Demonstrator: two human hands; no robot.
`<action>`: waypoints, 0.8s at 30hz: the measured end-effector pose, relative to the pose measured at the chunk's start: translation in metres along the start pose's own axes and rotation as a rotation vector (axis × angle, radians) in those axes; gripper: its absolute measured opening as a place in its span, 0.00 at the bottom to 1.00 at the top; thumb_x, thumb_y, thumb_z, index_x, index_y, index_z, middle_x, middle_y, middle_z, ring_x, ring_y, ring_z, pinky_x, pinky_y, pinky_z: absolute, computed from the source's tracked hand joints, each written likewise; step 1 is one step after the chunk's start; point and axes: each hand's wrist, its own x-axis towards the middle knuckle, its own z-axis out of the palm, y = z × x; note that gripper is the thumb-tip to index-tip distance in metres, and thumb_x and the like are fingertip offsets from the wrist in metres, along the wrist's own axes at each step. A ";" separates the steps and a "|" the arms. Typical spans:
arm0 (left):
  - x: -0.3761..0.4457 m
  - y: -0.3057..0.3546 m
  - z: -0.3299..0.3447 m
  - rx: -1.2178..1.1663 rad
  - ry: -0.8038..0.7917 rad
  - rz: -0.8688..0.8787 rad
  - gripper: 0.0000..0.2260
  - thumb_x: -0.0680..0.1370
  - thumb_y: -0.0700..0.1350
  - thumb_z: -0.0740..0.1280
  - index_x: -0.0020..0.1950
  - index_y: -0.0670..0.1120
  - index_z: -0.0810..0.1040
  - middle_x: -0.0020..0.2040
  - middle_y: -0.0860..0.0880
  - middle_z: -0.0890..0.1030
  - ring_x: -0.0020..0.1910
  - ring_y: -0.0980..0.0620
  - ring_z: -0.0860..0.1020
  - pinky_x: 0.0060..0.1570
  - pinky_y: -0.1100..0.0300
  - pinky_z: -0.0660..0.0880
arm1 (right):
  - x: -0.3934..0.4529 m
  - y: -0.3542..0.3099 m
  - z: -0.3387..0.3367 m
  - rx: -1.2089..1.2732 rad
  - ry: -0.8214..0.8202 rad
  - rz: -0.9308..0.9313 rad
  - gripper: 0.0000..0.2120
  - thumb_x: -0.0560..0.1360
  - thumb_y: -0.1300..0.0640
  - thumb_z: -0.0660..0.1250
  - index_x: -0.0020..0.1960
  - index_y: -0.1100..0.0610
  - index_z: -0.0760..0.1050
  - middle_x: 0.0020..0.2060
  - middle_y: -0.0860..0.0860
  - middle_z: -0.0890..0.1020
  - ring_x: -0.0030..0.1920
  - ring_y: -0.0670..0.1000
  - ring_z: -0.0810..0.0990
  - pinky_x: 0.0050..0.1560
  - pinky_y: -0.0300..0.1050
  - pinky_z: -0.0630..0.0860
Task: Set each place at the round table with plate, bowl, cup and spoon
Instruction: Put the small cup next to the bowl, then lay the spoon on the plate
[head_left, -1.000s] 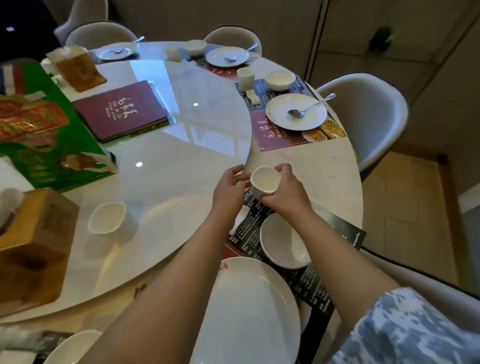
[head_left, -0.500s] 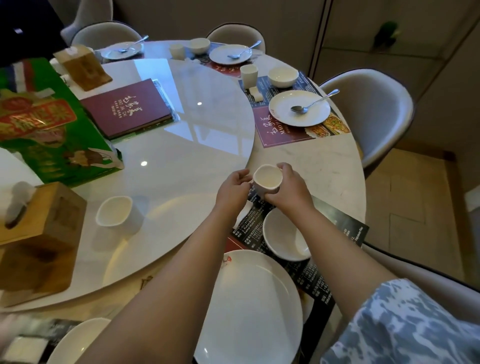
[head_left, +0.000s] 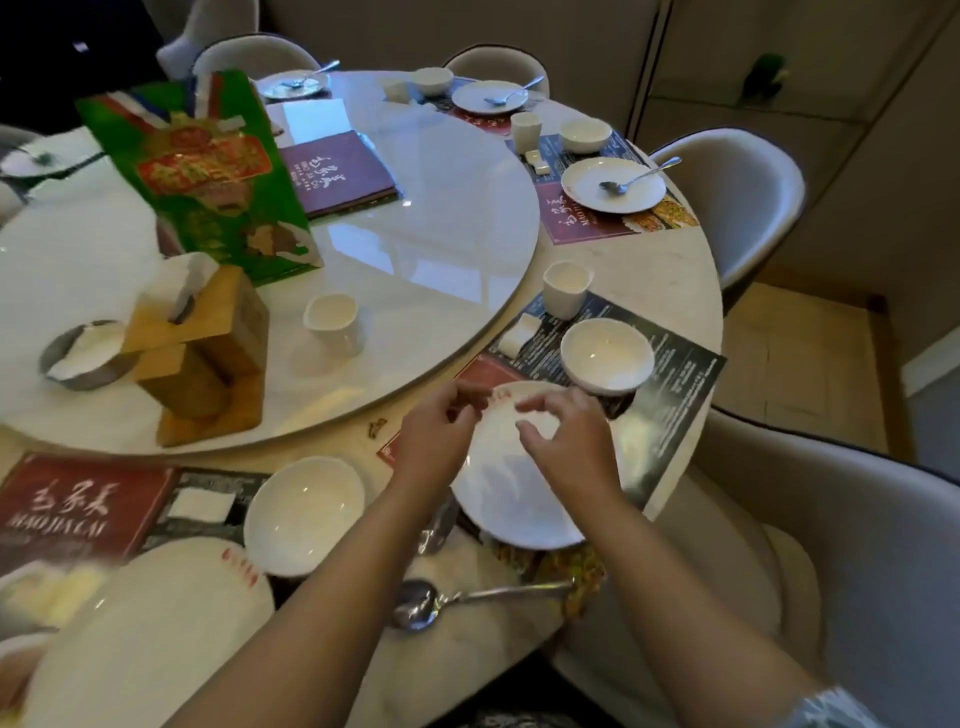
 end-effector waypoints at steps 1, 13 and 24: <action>-0.017 -0.008 -0.006 0.028 0.010 0.026 0.13 0.77 0.36 0.62 0.50 0.51 0.82 0.47 0.55 0.83 0.47 0.60 0.79 0.44 0.66 0.74 | -0.017 -0.001 0.006 0.009 -0.012 -0.020 0.07 0.71 0.61 0.70 0.48 0.54 0.82 0.48 0.51 0.79 0.55 0.52 0.74 0.58 0.48 0.71; -0.181 -0.115 -0.052 0.333 0.102 0.285 0.21 0.70 0.36 0.72 0.61 0.48 0.76 0.61 0.53 0.73 0.62 0.56 0.71 0.64 0.74 0.61 | -0.139 0.016 0.051 -0.231 -0.111 -0.296 0.10 0.65 0.64 0.76 0.46 0.58 0.85 0.42 0.52 0.82 0.48 0.57 0.77 0.51 0.41 0.70; -0.222 -0.139 -0.051 0.469 0.066 0.206 0.11 0.75 0.46 0.69 0.58 0.50 0.76 0.59 0.54 0.70 0.61 0.56 0.69 0.62 0.62 0.68 | -0.156 0.022 0.050 -0.315 -0.088 -0.323 0.07 0.67 0.65 0.73 0.43 0.57 0.84 0.38 0.53 0.80 0.45 0.59 0.77 0.44 0.50 0.76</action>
